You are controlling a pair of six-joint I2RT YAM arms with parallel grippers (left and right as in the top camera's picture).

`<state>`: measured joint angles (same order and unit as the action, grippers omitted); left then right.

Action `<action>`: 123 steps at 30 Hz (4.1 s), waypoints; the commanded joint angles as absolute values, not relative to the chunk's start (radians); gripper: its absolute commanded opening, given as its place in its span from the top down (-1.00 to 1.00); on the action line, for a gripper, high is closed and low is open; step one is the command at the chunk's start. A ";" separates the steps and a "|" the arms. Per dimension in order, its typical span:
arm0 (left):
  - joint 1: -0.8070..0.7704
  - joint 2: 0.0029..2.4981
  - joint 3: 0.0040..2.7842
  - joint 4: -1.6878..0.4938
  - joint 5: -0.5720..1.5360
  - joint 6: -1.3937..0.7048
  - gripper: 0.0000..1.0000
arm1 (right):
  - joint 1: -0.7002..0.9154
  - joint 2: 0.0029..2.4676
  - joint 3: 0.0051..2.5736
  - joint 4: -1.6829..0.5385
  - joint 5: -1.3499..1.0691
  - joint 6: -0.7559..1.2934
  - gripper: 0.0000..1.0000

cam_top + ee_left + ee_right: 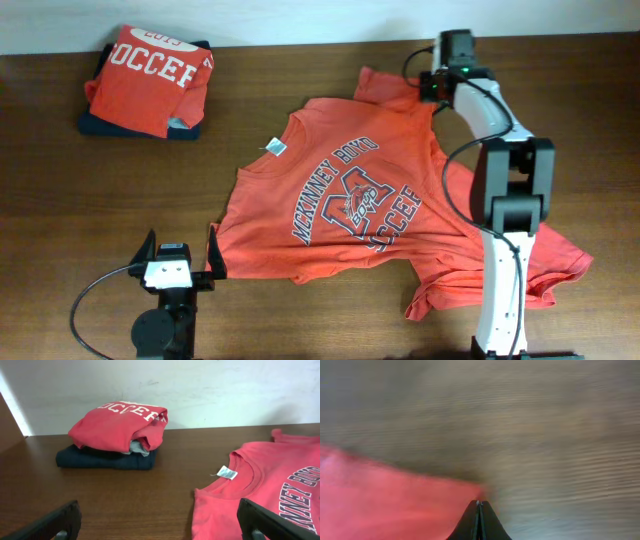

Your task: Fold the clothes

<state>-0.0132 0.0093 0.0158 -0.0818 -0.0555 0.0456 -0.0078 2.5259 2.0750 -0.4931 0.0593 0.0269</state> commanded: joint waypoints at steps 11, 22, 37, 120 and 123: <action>-0.018 0.006 0.009 -0.080 -0.042 0.062 -0.99 | -0.001 2.503 2.275 -0.575 -0.187 0.038 0.92; -0.018 0.006 0.009 -0.080 -0.042 0.062 -0.98 | 0.141 2.548 2.323 -0.673 -0.213 0.038 0.92; -0.018 0.006 0.009 -0.080 -0.042 0.062 -0.98 | 0.201 2.625 2.321 -0.783 -0.089 0.038 0.92; -0.018 0.006 0.009 -0.080 -0.042 0.062 -0.98 | 0.012 2.597 2.161 -0.502 -0.004 0.064 0.37; -0.018 0.006 0.009 -0.080 -0.042 0.062 -0.98 | 0.002 2.574 2.234 -0.514 -0.045 0.064 0.08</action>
